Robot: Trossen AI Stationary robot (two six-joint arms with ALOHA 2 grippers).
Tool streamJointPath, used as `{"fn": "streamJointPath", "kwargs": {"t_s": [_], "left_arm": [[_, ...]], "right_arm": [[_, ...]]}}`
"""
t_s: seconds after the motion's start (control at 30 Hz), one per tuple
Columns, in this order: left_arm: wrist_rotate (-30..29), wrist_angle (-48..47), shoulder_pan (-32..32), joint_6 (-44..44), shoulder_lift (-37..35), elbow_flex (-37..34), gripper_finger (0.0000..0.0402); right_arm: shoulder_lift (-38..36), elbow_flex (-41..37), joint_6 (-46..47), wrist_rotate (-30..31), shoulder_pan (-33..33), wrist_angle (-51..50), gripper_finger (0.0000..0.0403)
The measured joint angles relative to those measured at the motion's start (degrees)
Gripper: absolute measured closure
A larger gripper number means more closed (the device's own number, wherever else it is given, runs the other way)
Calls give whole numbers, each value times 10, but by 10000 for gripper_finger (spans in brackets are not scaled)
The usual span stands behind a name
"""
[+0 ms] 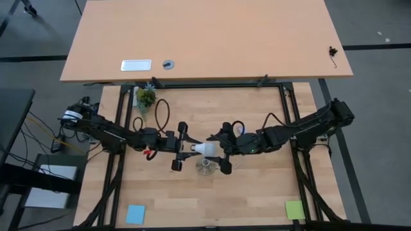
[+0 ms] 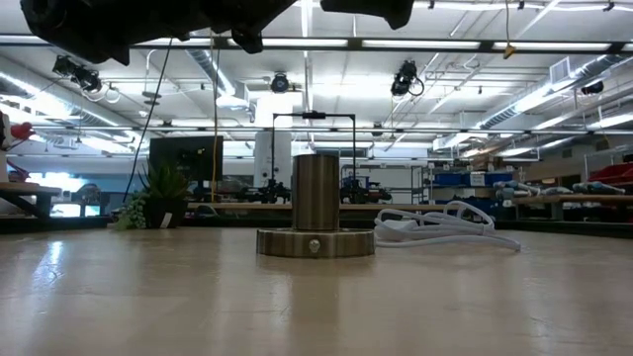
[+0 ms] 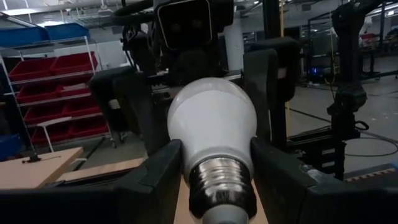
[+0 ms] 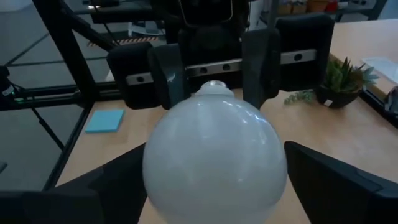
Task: Screw lightbulb
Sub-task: Insert the lightbulb into the lamp socket
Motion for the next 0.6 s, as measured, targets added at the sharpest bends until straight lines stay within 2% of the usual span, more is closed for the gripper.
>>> {"fn": "streamJointPath", "kwargs": {"t_s": [0.23, 0.33, 0.47, 0.6], "left_arm": [[-5, -4, 0, 0, 0, 0, 219], [-35, -8, 0, -9, 0, 1, 218], [-72, -22, 0, -16, 0, 1, 218], [-76, -51, -1, -16, 1, 0, 218]], "right_arm": [[-2, 0, -13, 0, 0, 0, 96], [-10, -1, -14, 2, 0, -3, 108], [-29, -2, -14, 6, -1, -13, 108], [-58, 0, 5, -3, -8, -39, 100]]}}
